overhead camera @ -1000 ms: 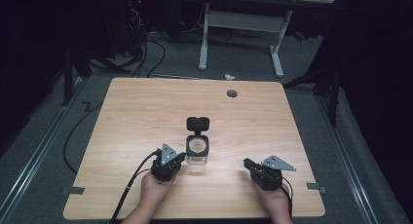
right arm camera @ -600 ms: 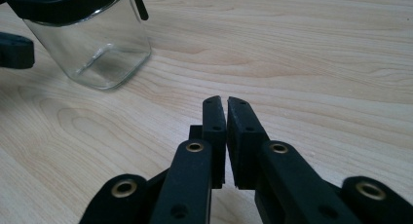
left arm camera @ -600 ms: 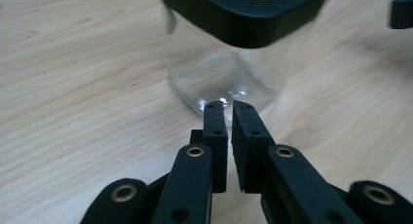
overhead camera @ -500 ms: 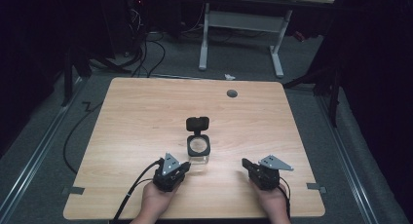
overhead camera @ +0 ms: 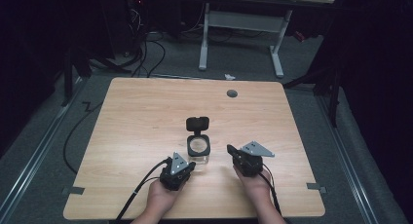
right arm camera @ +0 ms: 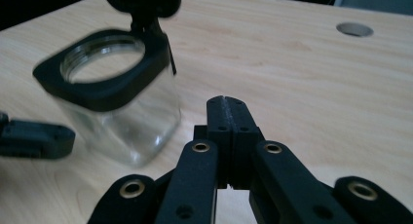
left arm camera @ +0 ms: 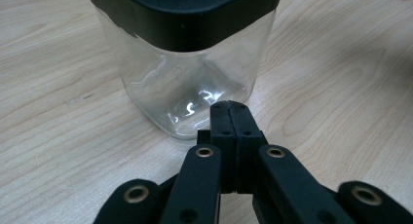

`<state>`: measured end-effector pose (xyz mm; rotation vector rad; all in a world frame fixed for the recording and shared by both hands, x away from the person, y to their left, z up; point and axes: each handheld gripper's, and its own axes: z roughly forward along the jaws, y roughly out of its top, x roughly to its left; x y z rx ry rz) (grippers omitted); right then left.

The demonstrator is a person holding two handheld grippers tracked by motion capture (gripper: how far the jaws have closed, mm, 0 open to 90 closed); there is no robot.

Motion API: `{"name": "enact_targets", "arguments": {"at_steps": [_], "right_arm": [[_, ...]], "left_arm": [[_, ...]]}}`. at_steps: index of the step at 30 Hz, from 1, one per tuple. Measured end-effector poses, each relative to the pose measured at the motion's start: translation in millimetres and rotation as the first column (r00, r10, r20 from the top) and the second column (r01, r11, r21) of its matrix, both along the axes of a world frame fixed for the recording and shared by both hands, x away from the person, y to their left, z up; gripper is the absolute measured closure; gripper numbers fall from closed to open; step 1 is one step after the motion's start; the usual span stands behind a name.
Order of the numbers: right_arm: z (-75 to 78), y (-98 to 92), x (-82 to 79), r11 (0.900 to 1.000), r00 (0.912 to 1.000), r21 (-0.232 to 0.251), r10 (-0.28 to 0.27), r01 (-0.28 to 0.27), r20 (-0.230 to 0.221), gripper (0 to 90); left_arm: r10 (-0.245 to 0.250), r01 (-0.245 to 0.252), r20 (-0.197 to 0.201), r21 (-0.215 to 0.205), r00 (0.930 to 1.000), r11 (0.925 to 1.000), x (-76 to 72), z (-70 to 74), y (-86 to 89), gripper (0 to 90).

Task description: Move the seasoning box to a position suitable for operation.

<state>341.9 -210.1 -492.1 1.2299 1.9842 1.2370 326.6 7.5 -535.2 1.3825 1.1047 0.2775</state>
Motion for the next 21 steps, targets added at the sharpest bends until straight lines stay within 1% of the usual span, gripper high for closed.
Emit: {"name": "enact_targets", "arguments": {"at_steps": [2, 4, 5, 6, 9, 10, 12, 14, 17, 18, 19, 21], "right_arm": [[5.6, 5.3, 8.2, 1.000, 1.0000, 0.002, 0.002, -0.002, 0.006, 90.0], [11.1, 10.3, 15.0, 1.000, 0.9999, -0.001, 0.006, -0.006, 0.012, 90.0], [15.1, 13.6, 20.0, 1.000, 0.9998, -0.004, 0.010, -0.010, 0.017, 90.0], [18.3, 16.5, 23.9, 1.000, 0.9997, -0.005, 0.014, -0.014, 0.021, 90.0], [27.8, 23.4, 34.6, 1.000, 0.9992, -0.008, 0.015, -0.015, 0.037, 90.0], [31.0, 25.4, 37.4, 1.000, 0.9992, -0.009, 0.014, -0.014, 0.038, 89.8], [36.7, 27.9, 42.3, 1.000, 0.9984, -0.010, 0.014, -0.013, 0.055, 89.8], [41.5, 29.6, 46.1, 1.000, 0.9979, -0.012, 0.011, -0.010, 0.064, 89.7], [46.3, 30.3, 51.2, 1.000, 0.9970, -0.010, 0.006, -0.005, 0.077, 89.7], [48.0, 31.0, 52.7, 1.000, 0.9974, -0.007, 0.001, -0.001, 0.073, 89.8], [49.4, 31.6, 54.9, 1.000, 0.9969, -0.006, 0.004, -0.004, 0.078, 89.8], [53.4, 34.2, 58.5, 1.000, 0.9968, 0.002, 0.002, -0.002, 0.080, 89.8]], "left_arm": [[-0.005, 0.005, -0.006, -0.001, 1.0000, 1.0000, -0.6, 1.4, 0.1, 90.0], [-0.010, 0.010, -0.002, 0.003, 0.9999, 0.9999, -1.1, 2.0, -0.1, 90.0], [-0.006, 0.006, -0.003, -0.004, 1.0000, 1.0000, -0.1, 1.6, -0.3, 90.0], [-0.005, 0.005, -0.005, 0.001, 1.0000, 1.0000, 1.1, 1.0, 0.2, 90.0], [0.007, -0.007, -0.014, -0.019, 0.9999, 0.9998, 4.6, 2.2, 1.3, 90.0], [0.007, -0.007, -0.014, -0.022, 0.9999, 0.9997, 5.3, 2.5, 1.8, 90.0], [0.013, -0.013, -0.015, -0.020, 0.9998, 0.9997, 6.3, 1.9, 2.2, 90.0], [0.012, -0.012, -0.018, -0.012, 0.9998, 0.9999, 6.2, 0.6, 2.2, 90.0], [-0.002, 0.002, -0.005, -0.006, 1.0000, 1.0000, 4.1, -1.0, 0.8, 90.0], [-0.008, 0.008, -0.006, -0.010, 0.9999, 0.9999, 3.9, -0.4, 1.1, 90.0], [0.000, 0.000, -0.007, -0.015, 1.0000, 0.9999, 4.9, -0.7, 1.0, 90.0], [0.002, -0.003, -0.031, -0.038, 0.9995, 0.9993, 7.9, 0.0, 2.9, 90.0]]}}
